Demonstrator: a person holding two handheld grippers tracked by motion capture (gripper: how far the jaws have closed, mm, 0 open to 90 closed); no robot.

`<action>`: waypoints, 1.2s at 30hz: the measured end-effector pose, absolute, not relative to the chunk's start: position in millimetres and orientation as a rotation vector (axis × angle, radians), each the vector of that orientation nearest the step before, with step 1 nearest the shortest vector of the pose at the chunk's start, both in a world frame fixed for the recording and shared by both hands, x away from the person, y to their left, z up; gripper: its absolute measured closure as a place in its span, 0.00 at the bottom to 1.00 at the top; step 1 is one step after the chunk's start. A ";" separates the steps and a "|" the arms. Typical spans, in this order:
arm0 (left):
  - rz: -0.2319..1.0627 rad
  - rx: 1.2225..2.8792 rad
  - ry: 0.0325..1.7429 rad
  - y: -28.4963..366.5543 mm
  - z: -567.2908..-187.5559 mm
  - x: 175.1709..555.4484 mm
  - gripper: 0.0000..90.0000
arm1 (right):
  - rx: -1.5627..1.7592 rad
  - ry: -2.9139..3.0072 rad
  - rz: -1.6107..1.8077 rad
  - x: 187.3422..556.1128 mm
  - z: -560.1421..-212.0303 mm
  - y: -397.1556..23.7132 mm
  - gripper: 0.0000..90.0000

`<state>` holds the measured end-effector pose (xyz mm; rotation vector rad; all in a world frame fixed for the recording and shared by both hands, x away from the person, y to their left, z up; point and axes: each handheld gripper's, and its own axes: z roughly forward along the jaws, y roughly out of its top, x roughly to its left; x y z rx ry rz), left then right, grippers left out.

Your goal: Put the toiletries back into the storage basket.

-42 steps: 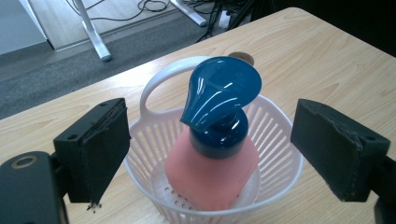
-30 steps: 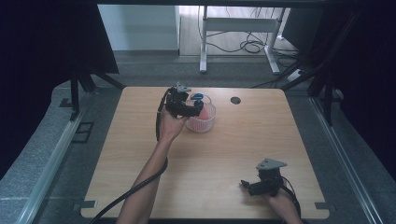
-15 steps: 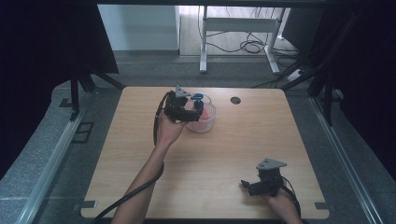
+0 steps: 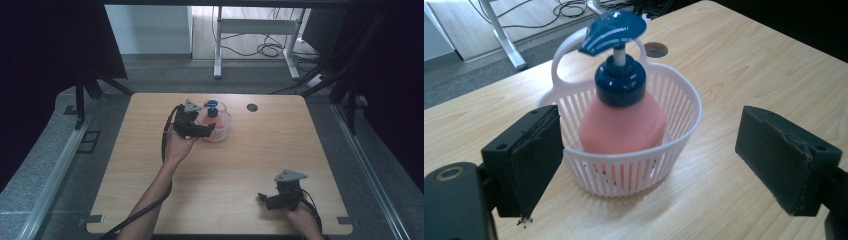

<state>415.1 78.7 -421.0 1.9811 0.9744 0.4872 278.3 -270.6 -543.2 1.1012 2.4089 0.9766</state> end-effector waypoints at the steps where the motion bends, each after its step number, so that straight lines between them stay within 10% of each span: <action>1: 0.485 1.980 0.973 79.2 -422.0 413.7 0.13 | 1.101 2.409 0.977 278.4 -543.2 -270.6 0.00; 36: 0.387 1.953 0.965 116.8 -452.5 359.2 0.13 | 1.101 2.408 0.979 278.4 -543.2 -270.5 0.00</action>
